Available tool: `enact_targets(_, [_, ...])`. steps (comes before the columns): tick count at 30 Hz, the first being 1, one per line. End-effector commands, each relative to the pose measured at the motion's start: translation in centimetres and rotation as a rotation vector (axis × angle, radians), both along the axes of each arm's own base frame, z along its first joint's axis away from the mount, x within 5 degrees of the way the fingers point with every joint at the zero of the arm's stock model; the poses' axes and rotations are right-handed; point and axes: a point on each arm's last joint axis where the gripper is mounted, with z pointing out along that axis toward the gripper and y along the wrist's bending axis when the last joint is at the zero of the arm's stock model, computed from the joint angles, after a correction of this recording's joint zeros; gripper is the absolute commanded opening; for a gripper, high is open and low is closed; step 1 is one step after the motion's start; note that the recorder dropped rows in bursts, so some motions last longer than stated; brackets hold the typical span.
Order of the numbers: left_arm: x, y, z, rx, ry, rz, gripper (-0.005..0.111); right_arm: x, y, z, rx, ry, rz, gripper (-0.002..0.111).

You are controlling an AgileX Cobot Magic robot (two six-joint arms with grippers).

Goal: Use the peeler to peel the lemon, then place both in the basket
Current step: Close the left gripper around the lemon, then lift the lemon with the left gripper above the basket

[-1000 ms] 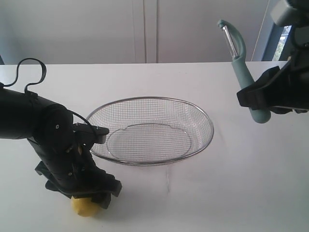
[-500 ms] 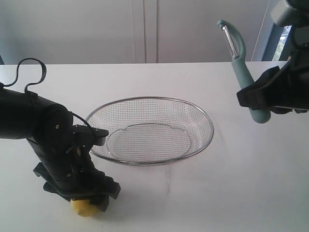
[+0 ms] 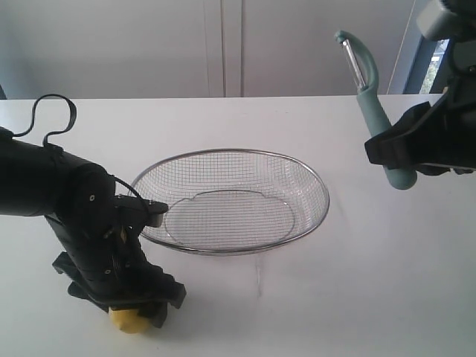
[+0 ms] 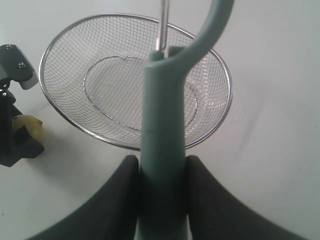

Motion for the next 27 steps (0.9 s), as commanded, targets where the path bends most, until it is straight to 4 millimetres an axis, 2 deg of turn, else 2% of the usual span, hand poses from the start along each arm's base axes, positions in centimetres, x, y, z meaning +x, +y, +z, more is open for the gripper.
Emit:
enact_targets(1, [-0.2, -0.1, 0.0, 0.001, 0.013, 0.000, 0.074, 0.1, 0.0, 0.0, 0.007, -0.002, -0.007, 0.001])
enact_targets(6, [-0.2, -0.1, 0.0, 0.001, 0.013, 0.000, 0.061, 0.1, 0.0, 0.0, 0.007, -0.002, -0.007, 0.001])
enact_targets(14, [-0.1, -0.1, 0.1, 0.000, 0.009, -0.003, 0.015, 0.1, 0.0, 0.0, 0.007, -0.002, -0.007, 0.001])
enact_targets(17, [-0.2, 0.0, 0.7, -0.002, -0.011, -0.082, 0.003, 0.1, 0.0, 0.0, 0.007, -0.002, -0.007, 0.001])
enact_targets(21, [-0.6, 0.3, 2.2, -0.012, -0.042, -0.166, 0.000, 0.1, 0.0, 0.0, 0.008, -0.004, -0.008, 0.001])
enact_targets(27, [-2.0, 1.3, 6.2, -0.039, -0.113, -0.318, 0.000, 0.1, 0.0, 0.0, -0.001, -0.010, 0.000, 0.001])
